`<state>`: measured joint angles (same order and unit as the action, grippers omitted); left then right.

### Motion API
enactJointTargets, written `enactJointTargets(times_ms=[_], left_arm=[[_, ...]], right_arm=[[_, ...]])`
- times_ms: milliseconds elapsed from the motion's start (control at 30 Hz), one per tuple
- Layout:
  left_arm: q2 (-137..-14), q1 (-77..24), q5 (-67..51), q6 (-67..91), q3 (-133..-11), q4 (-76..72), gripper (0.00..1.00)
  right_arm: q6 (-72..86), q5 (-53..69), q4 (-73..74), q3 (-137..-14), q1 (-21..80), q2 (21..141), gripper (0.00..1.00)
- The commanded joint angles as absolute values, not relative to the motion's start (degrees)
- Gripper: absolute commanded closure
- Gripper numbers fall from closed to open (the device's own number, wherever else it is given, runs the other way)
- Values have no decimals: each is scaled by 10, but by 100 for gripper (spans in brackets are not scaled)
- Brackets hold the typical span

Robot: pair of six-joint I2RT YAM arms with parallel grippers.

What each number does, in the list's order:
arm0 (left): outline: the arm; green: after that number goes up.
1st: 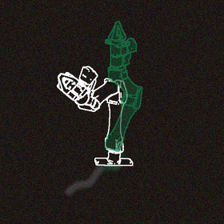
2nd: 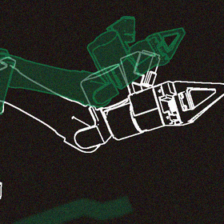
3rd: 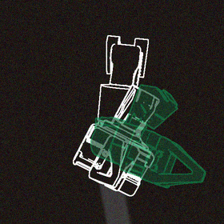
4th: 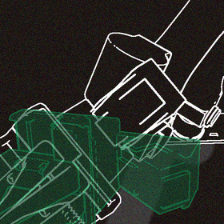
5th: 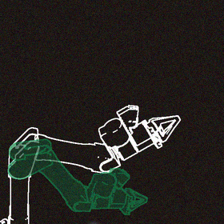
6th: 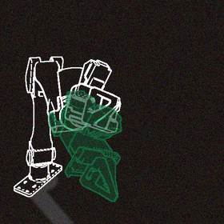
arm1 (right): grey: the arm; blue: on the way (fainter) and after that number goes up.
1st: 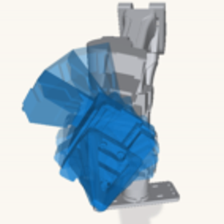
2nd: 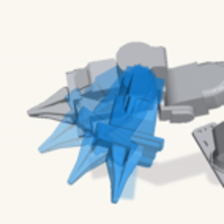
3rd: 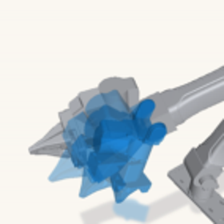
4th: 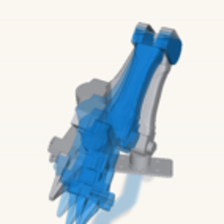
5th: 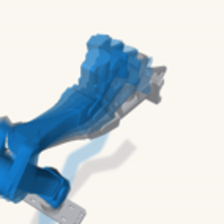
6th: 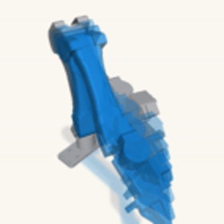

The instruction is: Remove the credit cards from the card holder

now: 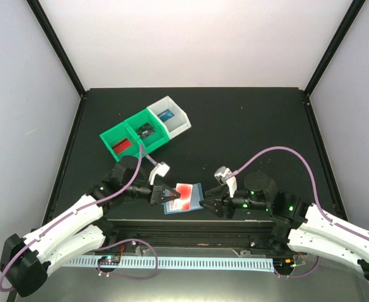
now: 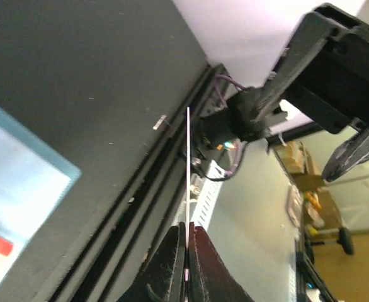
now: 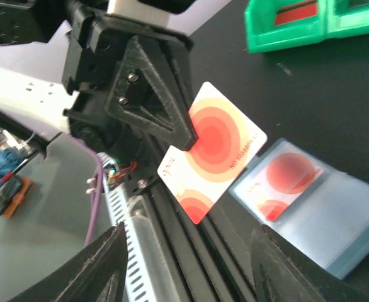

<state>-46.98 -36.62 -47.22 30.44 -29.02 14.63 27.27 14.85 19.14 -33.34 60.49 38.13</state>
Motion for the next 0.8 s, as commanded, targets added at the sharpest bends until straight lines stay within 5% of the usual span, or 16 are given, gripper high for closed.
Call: enactJointTargets(times_ms=[0,267,500,767], left_arm=[[-470,-378,-563,288,-286,103,98],[-464,-407,-589,285,-287,87,98],[-454,-417,-601,283,-285,78,99],[-442,-421,-607,286,-280,66,98]], right_arm=[[247,247,212,-357,606,400,41],[217,280,213,-410,606,461,31],[209,311,201,-431,599,500,52],[207,264,234,-455,591,504,53]])
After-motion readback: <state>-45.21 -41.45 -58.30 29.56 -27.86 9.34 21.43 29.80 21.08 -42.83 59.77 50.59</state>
